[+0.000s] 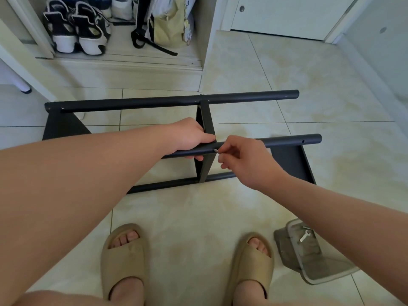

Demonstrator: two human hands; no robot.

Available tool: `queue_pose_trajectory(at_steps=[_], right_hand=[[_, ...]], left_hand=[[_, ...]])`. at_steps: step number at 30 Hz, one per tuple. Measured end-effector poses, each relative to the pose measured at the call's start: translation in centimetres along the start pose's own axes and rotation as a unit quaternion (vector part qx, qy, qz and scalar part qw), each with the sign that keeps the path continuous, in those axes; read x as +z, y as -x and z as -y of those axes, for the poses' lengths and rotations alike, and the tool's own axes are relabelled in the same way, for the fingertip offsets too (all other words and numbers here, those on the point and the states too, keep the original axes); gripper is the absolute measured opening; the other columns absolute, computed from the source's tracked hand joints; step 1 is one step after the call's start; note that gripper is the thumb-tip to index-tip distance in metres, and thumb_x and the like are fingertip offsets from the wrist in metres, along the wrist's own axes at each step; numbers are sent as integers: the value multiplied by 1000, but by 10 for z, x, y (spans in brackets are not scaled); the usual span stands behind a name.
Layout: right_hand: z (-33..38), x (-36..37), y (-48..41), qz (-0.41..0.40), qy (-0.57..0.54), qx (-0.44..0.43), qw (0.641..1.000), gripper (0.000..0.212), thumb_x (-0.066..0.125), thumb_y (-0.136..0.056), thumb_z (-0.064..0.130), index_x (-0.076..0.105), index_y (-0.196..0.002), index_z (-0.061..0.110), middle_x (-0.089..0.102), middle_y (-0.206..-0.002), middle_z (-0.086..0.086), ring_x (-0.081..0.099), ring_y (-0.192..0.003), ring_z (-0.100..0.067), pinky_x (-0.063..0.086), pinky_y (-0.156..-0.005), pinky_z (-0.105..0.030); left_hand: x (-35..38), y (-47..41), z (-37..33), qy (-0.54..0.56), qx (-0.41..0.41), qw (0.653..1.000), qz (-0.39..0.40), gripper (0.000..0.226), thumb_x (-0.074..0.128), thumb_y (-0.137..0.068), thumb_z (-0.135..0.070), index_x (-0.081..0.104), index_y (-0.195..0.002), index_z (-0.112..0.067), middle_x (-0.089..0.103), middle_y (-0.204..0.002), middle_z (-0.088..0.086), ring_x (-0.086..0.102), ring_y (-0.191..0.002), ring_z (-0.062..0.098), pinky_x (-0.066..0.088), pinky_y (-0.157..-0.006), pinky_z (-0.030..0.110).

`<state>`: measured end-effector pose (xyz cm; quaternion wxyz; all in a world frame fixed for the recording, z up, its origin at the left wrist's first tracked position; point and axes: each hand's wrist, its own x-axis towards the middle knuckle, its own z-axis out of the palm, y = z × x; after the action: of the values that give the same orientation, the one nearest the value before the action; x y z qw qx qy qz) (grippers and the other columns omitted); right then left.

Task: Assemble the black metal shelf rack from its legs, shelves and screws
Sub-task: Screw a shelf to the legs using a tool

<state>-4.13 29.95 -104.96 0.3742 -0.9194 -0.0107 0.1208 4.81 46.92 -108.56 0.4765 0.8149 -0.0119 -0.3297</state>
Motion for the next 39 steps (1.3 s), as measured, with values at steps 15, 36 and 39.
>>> queue_pose_trajectory(at_steps=[15,36,39], right_hand=[[0,7,-20,-15,-22,14,1000,20,62,-96,12,63,-85,29,72,-78,6,69,-72,0,60,-79,-30],[-3,21,-12,17,24,20,999,14,59,-97,13,63,-86,21,72,-81,-1,71,-77,-14,59,-69,-33],[-2,22,-11,22,48,2,999,9,59,-98,14,64,-92,16,72,-84,-5,70,-82,-21,58,-76,-42]], left_hand=[[-5,-8,-5,1,-9,1000,-11,32,61,-97,-33,69,-101,-3,76,-75,6,75,-66,18,52,-45,21],[0,-6,8,-15,-65,997,33,37,50,-102,-41,69,-97,-9,75,-69,3,72,-58,15,51,-46,21],[-1,-4,6,-29,-68,997,32,38,51,-102,-43,68,-97,-10,75,-69,2,73,-60,15,54,-49,22]])
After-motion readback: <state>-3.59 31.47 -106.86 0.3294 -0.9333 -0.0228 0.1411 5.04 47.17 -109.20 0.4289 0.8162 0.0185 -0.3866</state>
